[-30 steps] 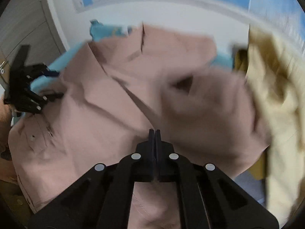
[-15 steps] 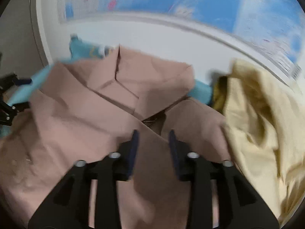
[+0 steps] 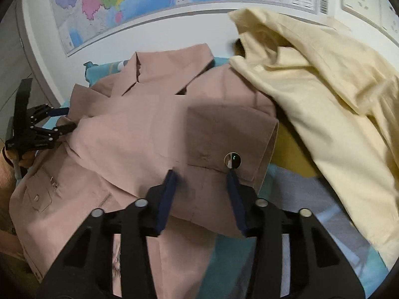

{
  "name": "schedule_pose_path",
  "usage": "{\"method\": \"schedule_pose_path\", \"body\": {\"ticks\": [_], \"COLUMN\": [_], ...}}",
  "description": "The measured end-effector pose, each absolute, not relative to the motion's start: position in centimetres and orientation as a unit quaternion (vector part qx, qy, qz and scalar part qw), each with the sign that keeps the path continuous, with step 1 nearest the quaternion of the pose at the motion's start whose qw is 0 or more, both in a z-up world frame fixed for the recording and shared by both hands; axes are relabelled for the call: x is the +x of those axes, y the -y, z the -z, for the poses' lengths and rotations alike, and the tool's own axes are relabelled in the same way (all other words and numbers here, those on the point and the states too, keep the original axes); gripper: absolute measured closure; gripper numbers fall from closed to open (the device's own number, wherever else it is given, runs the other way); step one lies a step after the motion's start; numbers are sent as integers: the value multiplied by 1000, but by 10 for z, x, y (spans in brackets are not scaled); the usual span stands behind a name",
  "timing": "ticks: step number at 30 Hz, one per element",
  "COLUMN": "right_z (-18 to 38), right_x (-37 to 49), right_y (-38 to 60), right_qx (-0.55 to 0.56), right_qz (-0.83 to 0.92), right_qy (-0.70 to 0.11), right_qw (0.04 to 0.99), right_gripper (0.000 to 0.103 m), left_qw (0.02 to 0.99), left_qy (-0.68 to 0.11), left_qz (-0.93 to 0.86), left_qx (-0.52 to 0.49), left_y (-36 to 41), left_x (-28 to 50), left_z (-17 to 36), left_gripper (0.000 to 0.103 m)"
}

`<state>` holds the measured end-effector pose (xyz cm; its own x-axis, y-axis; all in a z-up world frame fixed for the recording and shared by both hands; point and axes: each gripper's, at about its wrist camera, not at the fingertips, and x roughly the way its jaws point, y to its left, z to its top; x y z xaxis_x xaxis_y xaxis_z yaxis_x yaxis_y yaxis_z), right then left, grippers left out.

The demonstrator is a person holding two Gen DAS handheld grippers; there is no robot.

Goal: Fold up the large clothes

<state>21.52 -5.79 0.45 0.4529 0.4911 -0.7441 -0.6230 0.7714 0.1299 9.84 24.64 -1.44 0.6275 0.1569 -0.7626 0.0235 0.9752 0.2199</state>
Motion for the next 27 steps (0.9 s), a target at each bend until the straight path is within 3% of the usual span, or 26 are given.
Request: {"method": "schedule_pose_path", "body": {"ticks": [4,6,9,11,16,24,27], "right_z": [1,5,-7,-21,-39,7,-10], "right_x": [226,231,224,212,197,217,208], "right_y": [40,40,50,53,33,29,42], "right_qx": [-107,-98,-75,-77,-98,-93,-75], "right_qz": [-322,-319,-320,-323,-362,-331,-332], "right_qy": [-402,-415,-404,-383,-360,-428,-412], "right_qw": [851,846,854,862,854,836,845], "right_gripper": [81,80,75,65,63,65,57], "left_qw": [896,898,905,911,921,922,919], "left_qy": [-433,-427,-413,-398,-375,-382,-391], "left_qz": [-55,-52,-47,-39,-44,-43,-43], "left_qx": [84,89,97,97,94,50,34], "left_y": [-261,-259,-254,-252,-250,-261,-268], "left_x": [95,90,78,71,57,20,-3], "left_z": [18,16,9,0,-14,-15,-10], "left_gripper": [34,34,32,29,26,18,17]}}
